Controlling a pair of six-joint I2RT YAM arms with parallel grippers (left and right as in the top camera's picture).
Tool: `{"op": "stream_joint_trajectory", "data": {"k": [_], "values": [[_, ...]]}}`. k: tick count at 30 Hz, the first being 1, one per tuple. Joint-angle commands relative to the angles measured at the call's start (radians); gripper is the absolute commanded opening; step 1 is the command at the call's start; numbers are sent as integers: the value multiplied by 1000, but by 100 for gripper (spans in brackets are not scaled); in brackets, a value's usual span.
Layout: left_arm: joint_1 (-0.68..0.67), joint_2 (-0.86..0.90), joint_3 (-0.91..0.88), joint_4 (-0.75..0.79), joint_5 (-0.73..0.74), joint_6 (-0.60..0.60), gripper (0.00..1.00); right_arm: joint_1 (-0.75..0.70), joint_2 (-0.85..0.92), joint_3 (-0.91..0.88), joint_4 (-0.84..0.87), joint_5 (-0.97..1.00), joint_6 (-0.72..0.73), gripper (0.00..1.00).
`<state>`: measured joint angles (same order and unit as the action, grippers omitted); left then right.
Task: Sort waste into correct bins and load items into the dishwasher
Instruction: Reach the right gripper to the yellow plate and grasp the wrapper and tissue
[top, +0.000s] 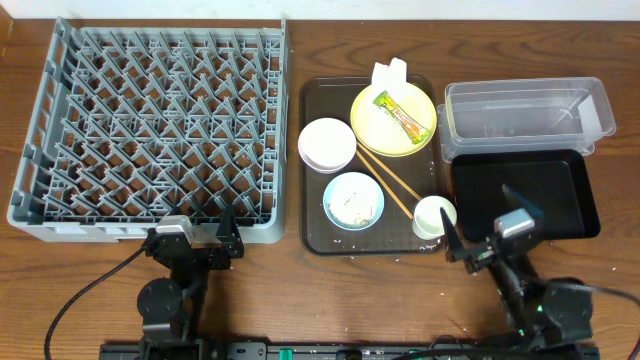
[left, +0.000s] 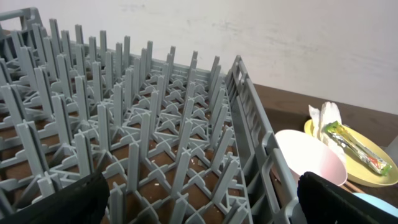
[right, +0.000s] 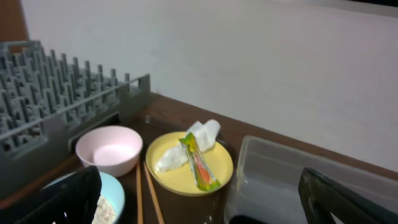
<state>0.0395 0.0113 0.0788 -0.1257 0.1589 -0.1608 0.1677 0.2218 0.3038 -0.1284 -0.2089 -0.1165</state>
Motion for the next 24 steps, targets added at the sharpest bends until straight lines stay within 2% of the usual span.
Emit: {"op": "stream_joint_trajectory", "data": {"k": [1, 14, 20, 22, 24], "values": [[5, -1, 25, 4, 13, -6, 98, -10, 126, 128, -24, -48, 15, 99], [5, -1, 24, -4, 13, -6, 98, -10, 787, 788, -330, -163, 35, 99], [5, -1, 24, -3, 13, -6, 98, -10, 1118, 1158, -612, -219, 75, 99], [5, -1, 24, -4, 13, -6, 98, -10, 1207, 1242, -637, -288, 78, 99], [5, -1, 24, -4, 13, -6, 98, -10, 1265, 1270, -591, -297, 78, 99]]}}
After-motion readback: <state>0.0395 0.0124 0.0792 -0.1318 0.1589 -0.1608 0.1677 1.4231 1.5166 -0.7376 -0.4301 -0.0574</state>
